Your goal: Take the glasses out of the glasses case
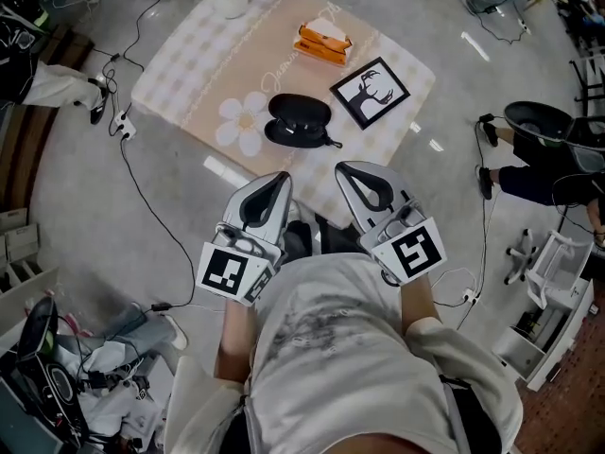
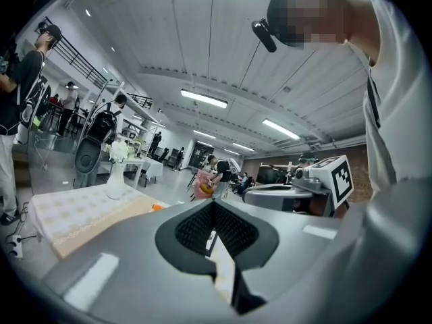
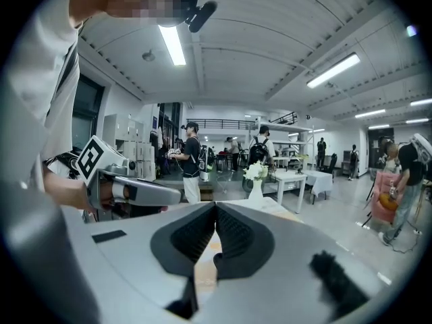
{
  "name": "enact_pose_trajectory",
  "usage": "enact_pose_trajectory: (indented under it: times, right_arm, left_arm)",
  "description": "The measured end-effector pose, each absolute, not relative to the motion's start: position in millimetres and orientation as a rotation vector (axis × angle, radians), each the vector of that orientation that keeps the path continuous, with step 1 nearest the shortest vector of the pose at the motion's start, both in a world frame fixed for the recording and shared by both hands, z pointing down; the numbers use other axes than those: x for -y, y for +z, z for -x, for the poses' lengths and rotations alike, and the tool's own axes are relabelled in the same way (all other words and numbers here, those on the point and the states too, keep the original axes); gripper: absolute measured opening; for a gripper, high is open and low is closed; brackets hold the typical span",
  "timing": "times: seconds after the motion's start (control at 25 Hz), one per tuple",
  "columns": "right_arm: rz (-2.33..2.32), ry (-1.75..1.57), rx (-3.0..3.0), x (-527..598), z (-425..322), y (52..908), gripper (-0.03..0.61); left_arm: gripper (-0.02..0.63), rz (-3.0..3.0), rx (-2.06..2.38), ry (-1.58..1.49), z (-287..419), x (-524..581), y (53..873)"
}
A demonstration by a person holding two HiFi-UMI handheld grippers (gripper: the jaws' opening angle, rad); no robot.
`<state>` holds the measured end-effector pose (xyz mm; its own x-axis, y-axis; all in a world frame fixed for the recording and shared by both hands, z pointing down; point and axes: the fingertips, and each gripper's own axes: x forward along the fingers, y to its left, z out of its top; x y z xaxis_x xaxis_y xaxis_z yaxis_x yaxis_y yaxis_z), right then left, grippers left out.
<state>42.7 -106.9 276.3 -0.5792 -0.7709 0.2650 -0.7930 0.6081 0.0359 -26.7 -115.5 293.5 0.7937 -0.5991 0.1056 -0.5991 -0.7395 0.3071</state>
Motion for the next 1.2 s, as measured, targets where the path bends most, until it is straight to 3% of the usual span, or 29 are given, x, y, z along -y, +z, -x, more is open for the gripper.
enact_pose_trajectory:
  times: [1.2]
  right_arm:
    - [-0.933,0.213,2.583,180.4,-49.4,357.0,0.018]
  left_arm:
    - [0.005,-2.525,1.109,0.183,3.3,164.4,348.7]
